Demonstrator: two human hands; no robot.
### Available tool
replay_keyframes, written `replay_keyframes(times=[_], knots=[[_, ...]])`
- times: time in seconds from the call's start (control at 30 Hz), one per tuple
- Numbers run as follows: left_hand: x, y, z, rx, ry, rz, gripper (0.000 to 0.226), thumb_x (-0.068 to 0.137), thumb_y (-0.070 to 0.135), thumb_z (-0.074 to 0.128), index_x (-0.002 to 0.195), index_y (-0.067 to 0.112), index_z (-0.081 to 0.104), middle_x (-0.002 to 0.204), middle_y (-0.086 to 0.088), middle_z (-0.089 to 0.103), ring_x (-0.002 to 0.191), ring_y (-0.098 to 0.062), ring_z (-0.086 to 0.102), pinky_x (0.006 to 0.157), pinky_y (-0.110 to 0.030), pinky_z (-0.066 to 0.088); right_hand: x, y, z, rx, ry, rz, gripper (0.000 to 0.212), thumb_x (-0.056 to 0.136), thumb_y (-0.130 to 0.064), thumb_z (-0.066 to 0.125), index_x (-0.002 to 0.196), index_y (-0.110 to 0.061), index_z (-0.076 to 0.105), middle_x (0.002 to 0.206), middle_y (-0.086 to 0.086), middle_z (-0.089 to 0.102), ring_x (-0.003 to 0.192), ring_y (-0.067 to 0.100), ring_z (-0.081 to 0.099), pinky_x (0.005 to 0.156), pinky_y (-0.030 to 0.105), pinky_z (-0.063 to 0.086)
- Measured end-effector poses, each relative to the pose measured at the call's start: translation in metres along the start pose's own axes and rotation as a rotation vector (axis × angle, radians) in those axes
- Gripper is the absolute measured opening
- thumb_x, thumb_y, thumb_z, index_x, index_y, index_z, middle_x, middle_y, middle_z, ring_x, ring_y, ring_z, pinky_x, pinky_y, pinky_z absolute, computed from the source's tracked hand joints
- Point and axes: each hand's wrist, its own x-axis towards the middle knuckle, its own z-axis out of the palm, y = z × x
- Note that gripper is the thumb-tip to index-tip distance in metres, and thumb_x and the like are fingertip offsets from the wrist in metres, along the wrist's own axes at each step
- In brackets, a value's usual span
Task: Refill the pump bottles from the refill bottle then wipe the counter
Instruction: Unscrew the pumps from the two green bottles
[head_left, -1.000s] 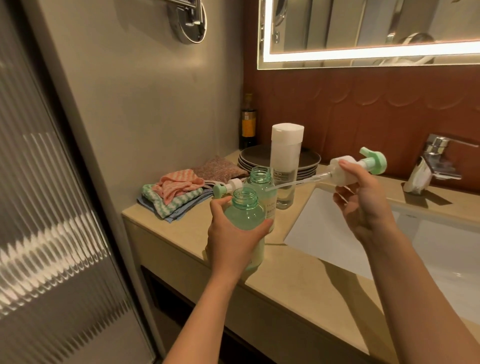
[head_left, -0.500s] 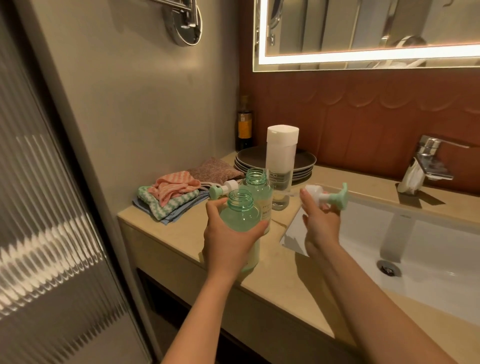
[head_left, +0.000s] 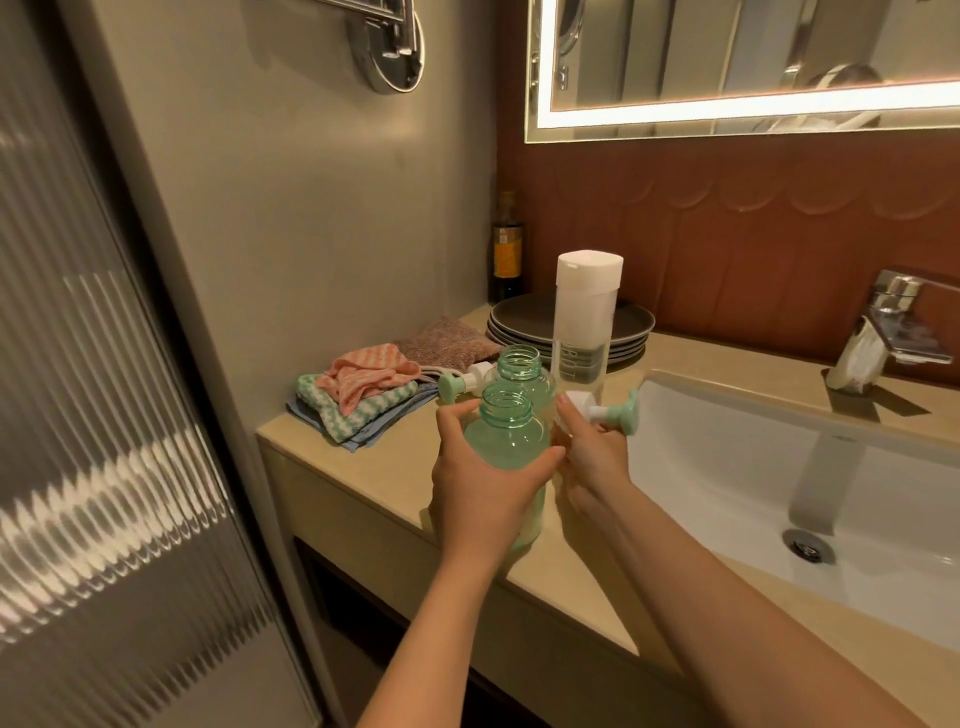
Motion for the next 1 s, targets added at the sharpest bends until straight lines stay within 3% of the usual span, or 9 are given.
replay_keyframes(times=[0.13,0.27,0.33,0.47,0.57,0.67,0.77,0.9,1.0], knots=[[0.000,-0.002,0.001,-0.009,0.009,0.003,0.068,0.058,0.036,0.087,0.104,0.037,0.036,0.095,0.027,0.049,0.086,0.012,0.049,0.064,-0.007,0.038,0.001,0.007,0.008,-0.080,-0.032,0.017,0.026,0.079,-0.022,0.074,0.094,-0.006,0.059,0.094,0.014,0.069,0.086,0.026,0.067,0.079,0.038,0.055],[0.000,-0.005,0.003,-0.012,0.017,-0.012,0.068,0.059,0.034,0.087,0.106,0.037,0.038,0.101,0.020,0.055,0.090,0.002,0.054,0.066,-0.013,0.042,-0.004,0.007,0.012,-0.157,-0.136,0.010,0.027,0.076,-0.016,0.075,0.095,-0.003,0.060,0.082,0.012,0.069,0.067,0.020,0.066,0.049,0.023,0.050],[0.001,-0.005,0.003,-0.022,0.012,-0.011,0.069,0.060,0.033,0.087,0.108,0.036,0.038,0.101,0.021,0.054,0.088,0.009,0.053,0.064,-0.007,0.040,-0.007,0.005,0.013,-0.237,-0.171,-0.031,0.028,0.078,-0.016,0.073,0.100,-0.005,0.058,0.082,0.010,0.066,0.069,0.019,0.064,0.048,0.020,0.046],[0.000,-0.005,0.003,-0.023,0.003,0.004,0.069,0.061,0.031,0.087,0.109,0.033,0.038,0.096,0.029,0.047,0.082,0.025,0.045,0.062,0.002,0.036,-0.008,-0.002,0.011,-0.325,-0.269,-0.214,0.025,0.084,-0.009,0.066,0.104,-0.019,0.054,0.082,-0.001,0.062,0.075,0.012,0.061,0.058,0.017,0.049],[0.000,-0.005,0.003,-0.020,0.005,0.011,0.069,0.060,0.032,0.088,0.110,0.032,0.039,0.098,0.029,0.046,0.084,0.026,0.044,0.064,0.003,0.035,-0.003,-0.008,0.009,-0.370,-0.332,-0.350,0.029,0.085,-0.012,0.066,0.101,-0.032,0.052,0.095,-0.004,0.064,0.091,0.013,0.063,0.080,0.028,0.053],[0.000,-0.005,0.003,-0.026,0.001,0.014,0.069,0.060,0.033,0.087,0.108,0.033,0.038,0.098,0.031,0.045,0.084,0.030,0.041,0.063,0.005,0.032,0.010,-0.015,0.004,-0.517,-0.365,-0.520,0.045,0.084,-0.012,0.067,0.123,-0.025,0.047,0.112,-0.002,0.059,0.105,0.013,0.059,0.089,0.027,0.048],[-0.001,-0.006,0.003,-0.044,0.007,0.022,0.068,0.060,0.031,0.088,0.107,0.033,0.039,0.098,0.031,0.046,0.086,0.031,0.042,0.064,0.005,0.033,0.021,-0.024,0.001,-0.733,-0.363,-0.749,0.060,0.076,-0.012,0.074,0.129,-0.018,0.048,0.122,-0.002,0.056,0.111,0.011,0.052,0.093,0.022,0.042],[0.000,-0.007,0.005,-0.048,0.024,0.026,0.068,0.058,0.032,0.089,0.103,0.038,0.039,0.100,0.032,0.048,0.088,0.025,0.046,0.065,0.003,0.035,0.027,-0.033,0.001,-1.097,-0.285,-1.138,0.054,0.067,-0.019,0.082,0.116,-0.016,0.062,0.112,0.000,0.063,0.106,0.018,0.052,0.088,0.026,0.038],[0.000,-0.009,0.006,-0.035,0.041,0.034,0.066,0.056,0.034,0.088,0.098,0.041,0.038,0.100,0.032,0.048,0.091,0.025,0.044,0.065,0.003,0.035,0.035,-0.028,0.005,-1.243,-0.234,-1.197,0.052,0.066,-0.021,0.083,0.113,-0.016,0.061,0.110,0.004,0.063,0.101,0.022,0.055,0.082,0.033,0.045]])
